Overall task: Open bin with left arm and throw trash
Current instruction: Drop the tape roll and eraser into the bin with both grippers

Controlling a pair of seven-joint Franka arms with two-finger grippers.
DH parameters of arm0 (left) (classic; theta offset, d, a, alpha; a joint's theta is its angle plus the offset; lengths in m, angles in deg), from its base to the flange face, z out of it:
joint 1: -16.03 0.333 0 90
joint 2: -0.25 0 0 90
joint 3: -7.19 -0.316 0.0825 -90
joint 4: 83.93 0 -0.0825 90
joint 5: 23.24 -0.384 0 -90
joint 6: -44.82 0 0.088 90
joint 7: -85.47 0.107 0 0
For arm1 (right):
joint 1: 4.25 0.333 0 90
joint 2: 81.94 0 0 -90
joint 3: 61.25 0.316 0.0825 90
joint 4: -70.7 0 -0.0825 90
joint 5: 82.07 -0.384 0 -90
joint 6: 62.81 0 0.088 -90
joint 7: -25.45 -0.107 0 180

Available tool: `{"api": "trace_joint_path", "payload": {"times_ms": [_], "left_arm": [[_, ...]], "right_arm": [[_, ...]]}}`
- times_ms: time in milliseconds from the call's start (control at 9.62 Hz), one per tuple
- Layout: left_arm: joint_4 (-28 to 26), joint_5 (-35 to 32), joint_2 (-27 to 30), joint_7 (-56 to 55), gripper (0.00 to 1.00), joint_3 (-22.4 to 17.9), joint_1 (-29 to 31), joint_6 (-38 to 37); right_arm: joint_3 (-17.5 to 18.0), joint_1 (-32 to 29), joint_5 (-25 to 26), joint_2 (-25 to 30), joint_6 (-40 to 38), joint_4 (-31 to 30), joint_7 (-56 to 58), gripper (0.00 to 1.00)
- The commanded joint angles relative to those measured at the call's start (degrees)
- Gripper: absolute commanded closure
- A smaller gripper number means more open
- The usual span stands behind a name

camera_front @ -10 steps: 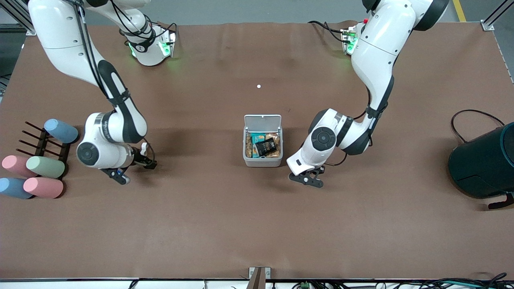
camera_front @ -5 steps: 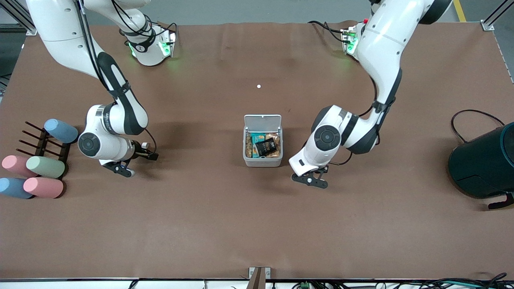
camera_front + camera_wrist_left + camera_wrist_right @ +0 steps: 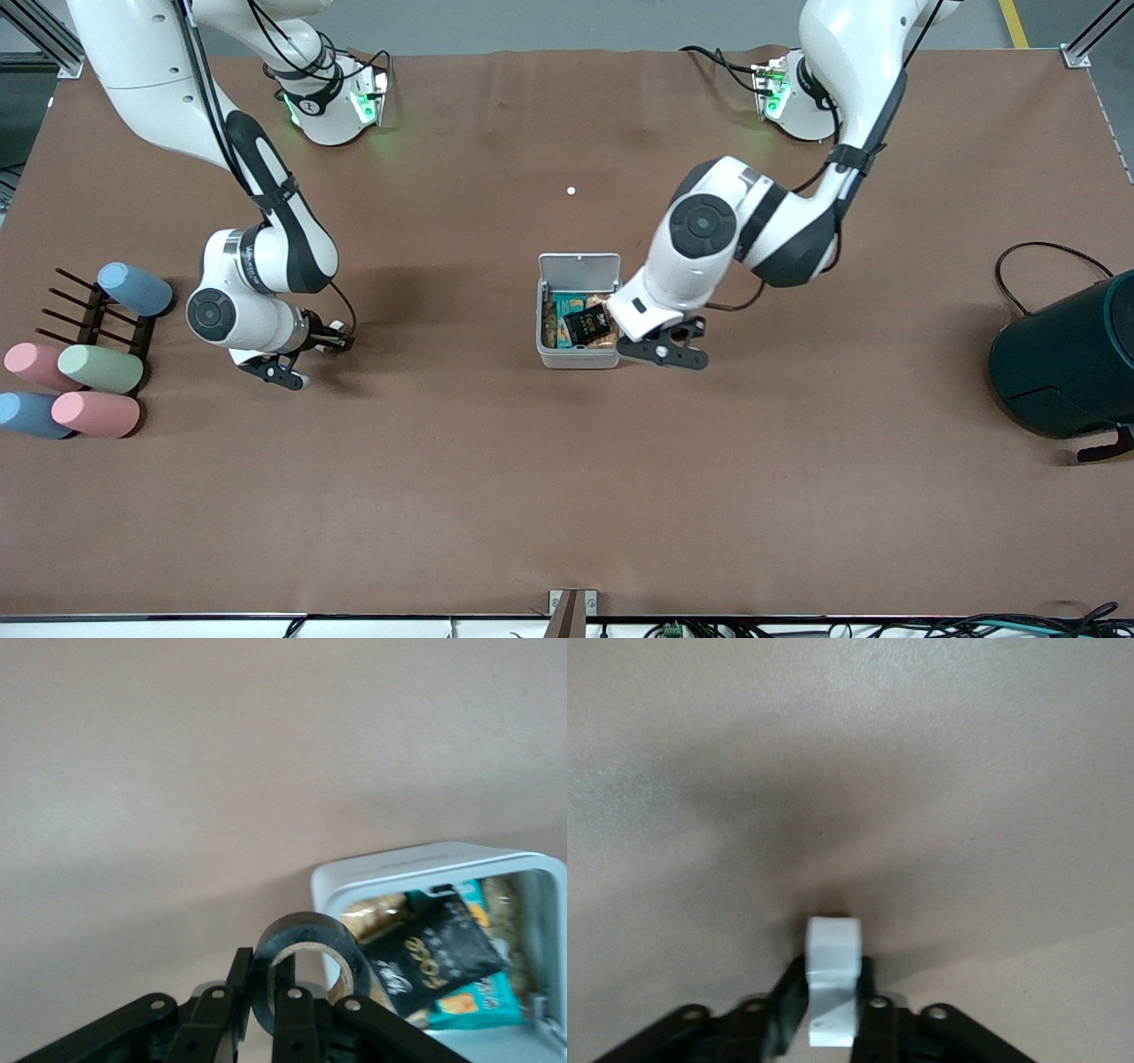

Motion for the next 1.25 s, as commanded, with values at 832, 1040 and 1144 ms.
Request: {"api": "trace_joint_path", "payload": {"times_ms": [832,1040,1144], "left_arm": [[2.1,-2.1,-3.9,-6.2,0.0,0.1,-2.4,0.2],[2.1,-2.1,-1.1,-6.1,0.0,0.0,-0.8,-2.4],[2.1,-1.9,2.3,-5.7,0.0,0.1,2.8,-5.6]], "right_arm": [[3.1,19.9,-9.0,1.1,-14.4,28.6,-51.7,1.0],[3.0,25.5,-13.0,-1.9,-12.3,30.8,-53.2,1.0],[3.1,27.7,-13.0,-2.8,-8.6,30.7,-55.0,1.0]]}}
